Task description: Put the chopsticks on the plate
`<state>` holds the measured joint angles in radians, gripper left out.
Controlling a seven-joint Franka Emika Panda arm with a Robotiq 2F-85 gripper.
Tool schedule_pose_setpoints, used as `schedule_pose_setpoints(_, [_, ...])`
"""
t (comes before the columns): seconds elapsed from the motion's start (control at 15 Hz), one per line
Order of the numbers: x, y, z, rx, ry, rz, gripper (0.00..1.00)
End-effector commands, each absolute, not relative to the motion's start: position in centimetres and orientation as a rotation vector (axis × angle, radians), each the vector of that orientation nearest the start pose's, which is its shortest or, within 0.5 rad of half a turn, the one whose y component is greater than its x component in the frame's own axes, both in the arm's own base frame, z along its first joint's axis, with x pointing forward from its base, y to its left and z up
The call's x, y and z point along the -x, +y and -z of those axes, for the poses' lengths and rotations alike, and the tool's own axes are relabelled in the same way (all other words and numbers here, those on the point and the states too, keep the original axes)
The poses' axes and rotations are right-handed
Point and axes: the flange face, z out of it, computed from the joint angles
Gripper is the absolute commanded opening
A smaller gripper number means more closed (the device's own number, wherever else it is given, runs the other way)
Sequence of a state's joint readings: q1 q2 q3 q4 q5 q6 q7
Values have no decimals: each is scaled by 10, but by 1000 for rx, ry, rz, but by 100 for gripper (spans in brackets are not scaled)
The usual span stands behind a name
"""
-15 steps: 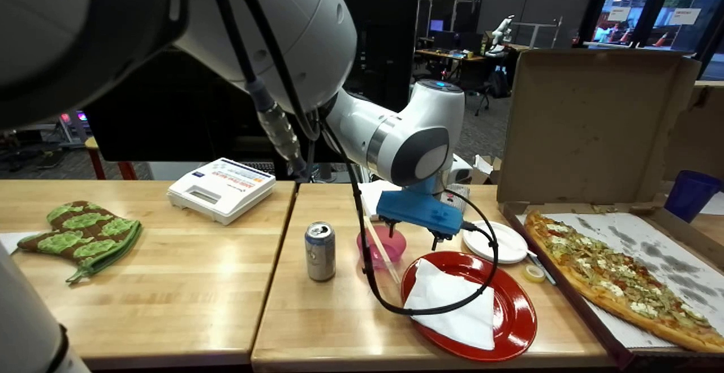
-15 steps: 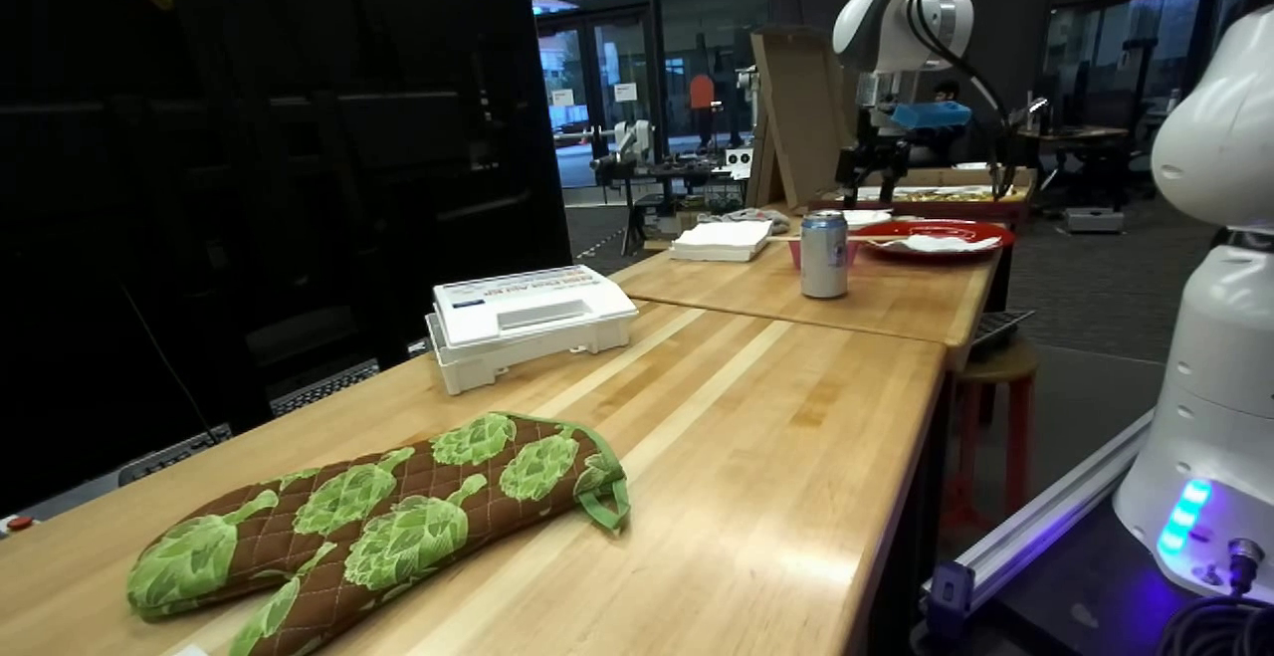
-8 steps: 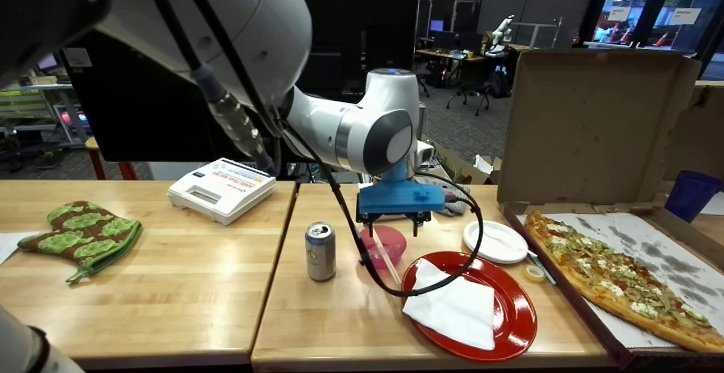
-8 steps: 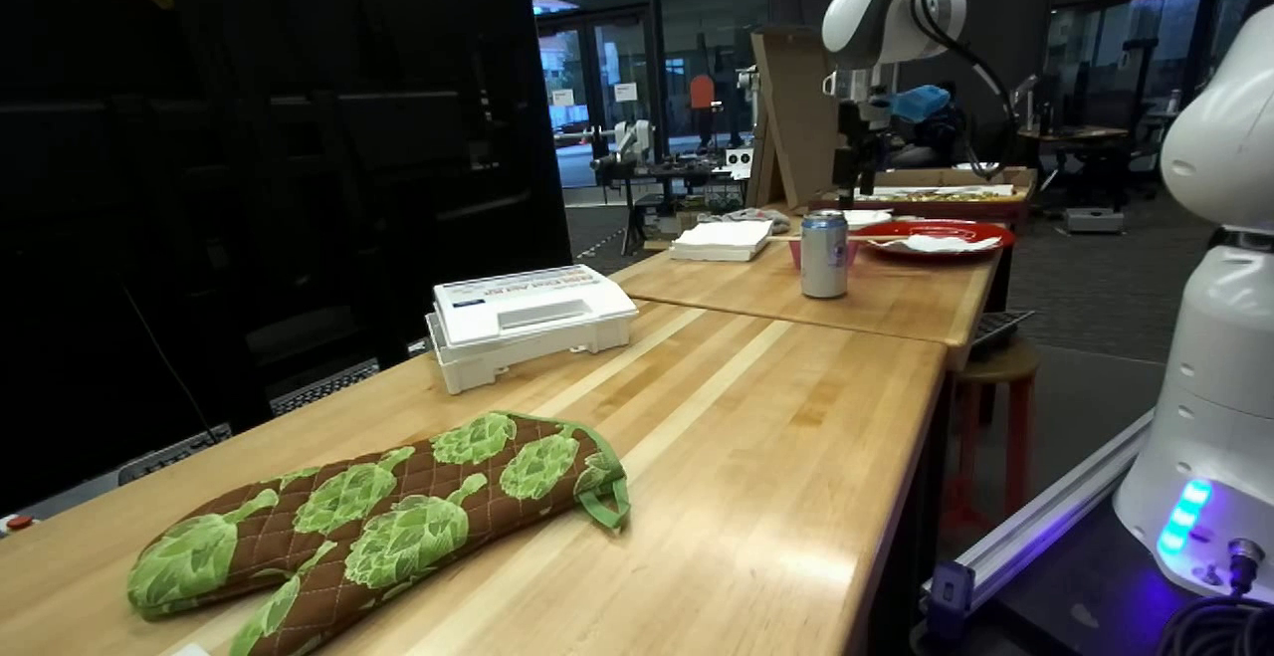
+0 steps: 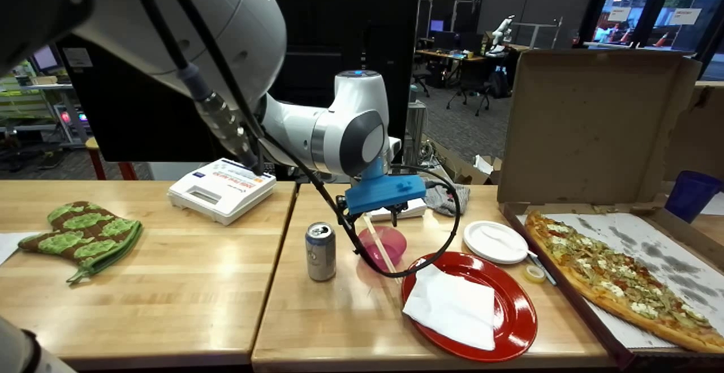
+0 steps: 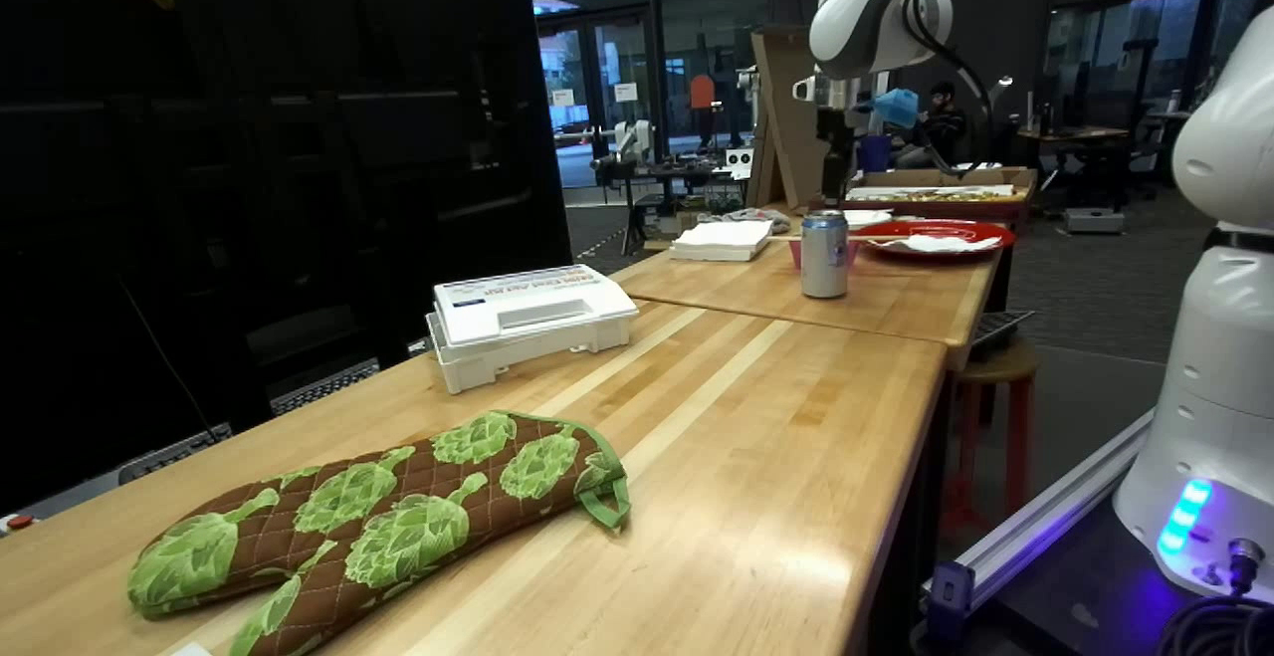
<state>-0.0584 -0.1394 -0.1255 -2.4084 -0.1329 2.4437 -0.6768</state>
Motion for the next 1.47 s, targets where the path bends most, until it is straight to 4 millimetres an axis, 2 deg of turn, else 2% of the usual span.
schedule_pose_setpoints(0.0, [-485, -90, -379, 3094, -1055, 214, 100])
schedule_pose_setpoints(0.67, [-496, -100, -352, 2957, -1085, 174, 100])
schedule_pose_setpoints(1.4, [-498, -130, -349, 2919, -1039, 152, 100])
